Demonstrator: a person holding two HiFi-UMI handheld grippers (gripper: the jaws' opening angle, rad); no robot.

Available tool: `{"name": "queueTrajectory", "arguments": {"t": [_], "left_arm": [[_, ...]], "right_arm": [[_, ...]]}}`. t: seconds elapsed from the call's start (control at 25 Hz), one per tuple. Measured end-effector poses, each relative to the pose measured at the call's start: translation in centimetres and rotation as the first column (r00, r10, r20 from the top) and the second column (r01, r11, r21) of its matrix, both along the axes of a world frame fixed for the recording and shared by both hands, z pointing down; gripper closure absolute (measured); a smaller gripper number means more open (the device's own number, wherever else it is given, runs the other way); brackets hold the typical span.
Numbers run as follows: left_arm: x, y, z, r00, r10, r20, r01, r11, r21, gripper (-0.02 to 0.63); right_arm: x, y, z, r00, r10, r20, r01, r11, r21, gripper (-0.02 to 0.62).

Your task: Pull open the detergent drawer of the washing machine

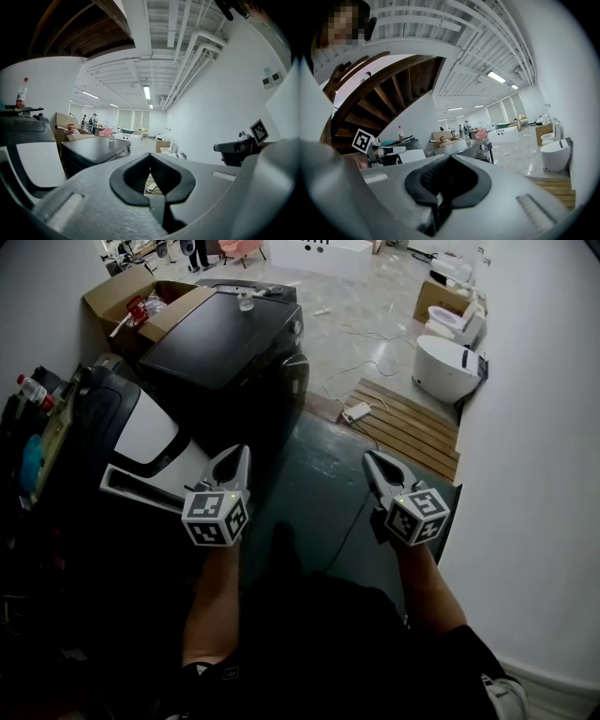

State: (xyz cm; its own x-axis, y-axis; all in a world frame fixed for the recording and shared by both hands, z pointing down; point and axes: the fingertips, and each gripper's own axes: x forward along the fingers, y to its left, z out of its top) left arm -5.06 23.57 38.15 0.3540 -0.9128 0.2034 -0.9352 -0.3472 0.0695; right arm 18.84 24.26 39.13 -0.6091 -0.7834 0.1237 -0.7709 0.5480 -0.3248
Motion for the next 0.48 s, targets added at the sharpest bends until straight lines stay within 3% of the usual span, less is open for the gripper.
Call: {"name": "queueTrajectory", "arguments": {"t": [0.24, 0.48], "left_arm": [[-1.2, -4.5, 1.4, 1.0, 0.014, -0.009, -0.014, 1.0, -0.023, 0.603], [-4.9, -10.8, 2.8, 1.0, 0.001, -0.015, -0.002, 0.999, -0.047, 0.603]], "right_arm": [[-0.9, -4.2, 1.3, 0.998, 0.009, -0.055, -0.01, 1.0, -0.023, 0.592], [-4.5, -10.5, 2.8, 0.997, -0.004, -0.081, -0.001, 0.998, -0.068, 0.592]]}}
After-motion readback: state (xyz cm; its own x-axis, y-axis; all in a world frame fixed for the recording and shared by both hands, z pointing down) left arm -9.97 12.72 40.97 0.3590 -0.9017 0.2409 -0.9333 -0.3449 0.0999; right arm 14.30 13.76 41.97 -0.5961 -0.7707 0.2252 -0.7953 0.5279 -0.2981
